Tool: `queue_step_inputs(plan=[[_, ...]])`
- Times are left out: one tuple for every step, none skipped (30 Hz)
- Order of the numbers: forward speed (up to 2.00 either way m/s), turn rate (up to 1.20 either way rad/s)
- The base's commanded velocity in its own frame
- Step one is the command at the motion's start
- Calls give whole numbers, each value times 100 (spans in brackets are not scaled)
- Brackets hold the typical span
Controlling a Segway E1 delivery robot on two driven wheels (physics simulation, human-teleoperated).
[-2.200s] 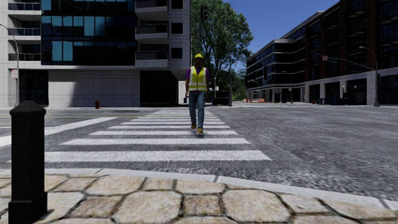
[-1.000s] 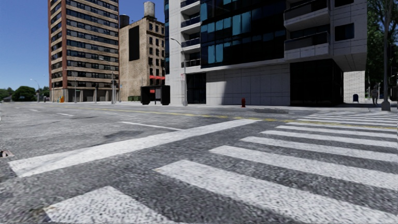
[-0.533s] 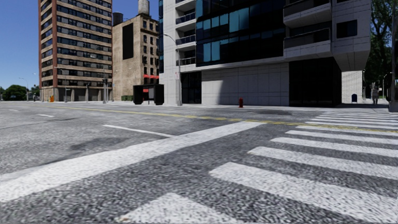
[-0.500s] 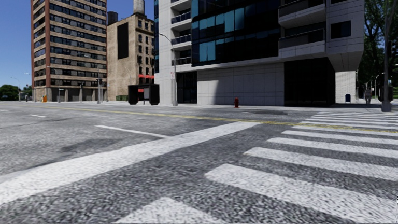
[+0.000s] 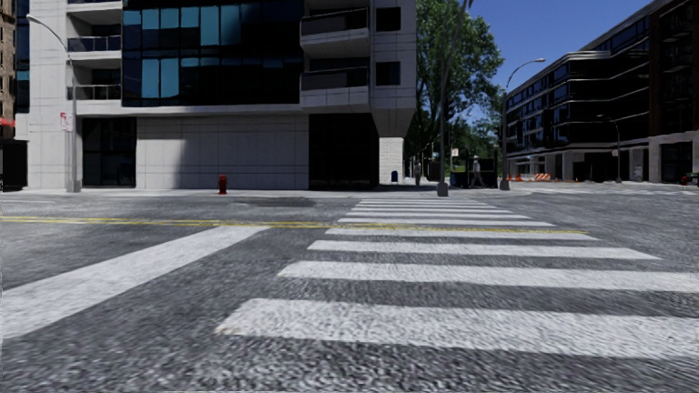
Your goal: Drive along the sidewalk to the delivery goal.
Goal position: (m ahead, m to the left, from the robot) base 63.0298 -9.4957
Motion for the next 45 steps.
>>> queue_step_inputs(plan=[[200, 0], [200, 0], [200, 0], [200, 0], [200, 0], [200, 0], [200, 0], [200, 0], [200, 0], [200, 0], [200, 0], [200, 0], [200, 0], [200, 0], [200, 0], [200, -43], [200, -95], [200, -120], [200, -120], [200, -120], [200, -120], [200, -120], [200, -43], [200, 0], [200, 0], [200, 0], [200, 0], [200, 0], [200, 0], [200, 0], [200, 0], [200, 0], [200, 0], [200, 0], [200, 0], [200, 0], [200, 0], [200, 0], [200, 0], [200, 0], [200, 0], [200, 0], [200, 0], [200, 0], [200, 0]])
